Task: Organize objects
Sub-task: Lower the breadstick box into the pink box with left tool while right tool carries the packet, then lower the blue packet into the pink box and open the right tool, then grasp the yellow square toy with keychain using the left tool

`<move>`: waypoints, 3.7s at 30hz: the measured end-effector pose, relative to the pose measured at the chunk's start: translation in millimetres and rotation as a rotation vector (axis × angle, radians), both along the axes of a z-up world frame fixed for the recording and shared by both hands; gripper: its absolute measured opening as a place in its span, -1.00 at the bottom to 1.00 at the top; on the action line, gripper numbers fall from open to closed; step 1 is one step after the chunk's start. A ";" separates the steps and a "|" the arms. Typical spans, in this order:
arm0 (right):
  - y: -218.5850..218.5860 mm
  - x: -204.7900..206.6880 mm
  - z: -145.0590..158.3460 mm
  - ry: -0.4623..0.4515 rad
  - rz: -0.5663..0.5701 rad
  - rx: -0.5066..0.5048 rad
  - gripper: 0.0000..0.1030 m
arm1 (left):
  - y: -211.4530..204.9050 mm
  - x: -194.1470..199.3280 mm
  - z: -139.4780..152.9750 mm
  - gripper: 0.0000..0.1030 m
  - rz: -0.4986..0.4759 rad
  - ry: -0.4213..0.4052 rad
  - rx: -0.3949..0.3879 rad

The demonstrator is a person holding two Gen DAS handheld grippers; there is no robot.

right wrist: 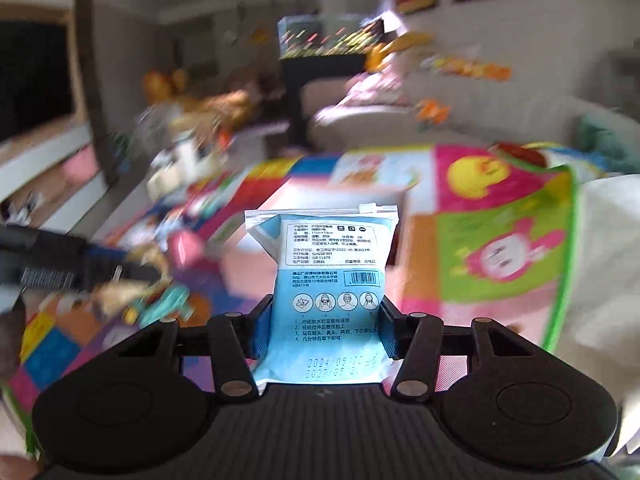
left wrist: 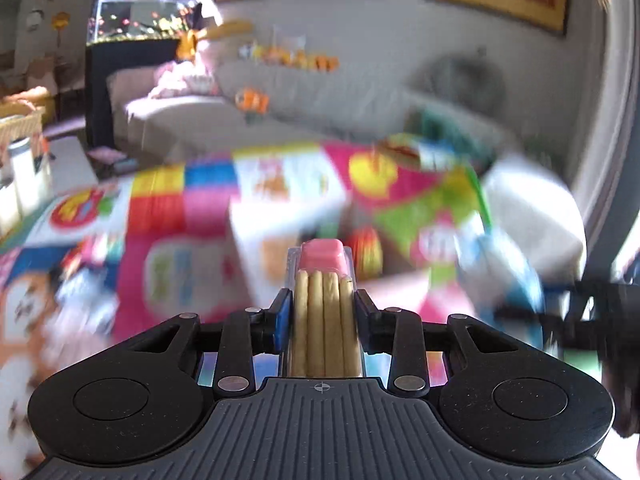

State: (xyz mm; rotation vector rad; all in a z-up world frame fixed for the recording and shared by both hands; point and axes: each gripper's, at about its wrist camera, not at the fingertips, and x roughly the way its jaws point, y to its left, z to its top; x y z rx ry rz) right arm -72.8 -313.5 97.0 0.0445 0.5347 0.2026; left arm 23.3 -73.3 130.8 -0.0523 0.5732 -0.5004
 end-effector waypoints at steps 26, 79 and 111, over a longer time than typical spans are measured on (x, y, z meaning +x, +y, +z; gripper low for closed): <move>72.0 198.1 -42.6 0.304 -0.028 0.067 0.00 | 39.5 -37.1 -76.5 -0.28 -0.035 0.066 0.009; 169.8 16.0 -101.2 0.202 0.381 -0.201 1.00 | 123.8 -15.2 -104.5 -0.36 0.143 0.235 -0.004; 219.9 34.0 -94.6 0.105 0.325 -0.237 0.96 | 176.1 -33.5 -107.1 -0.17 0.358 0.178 -0.029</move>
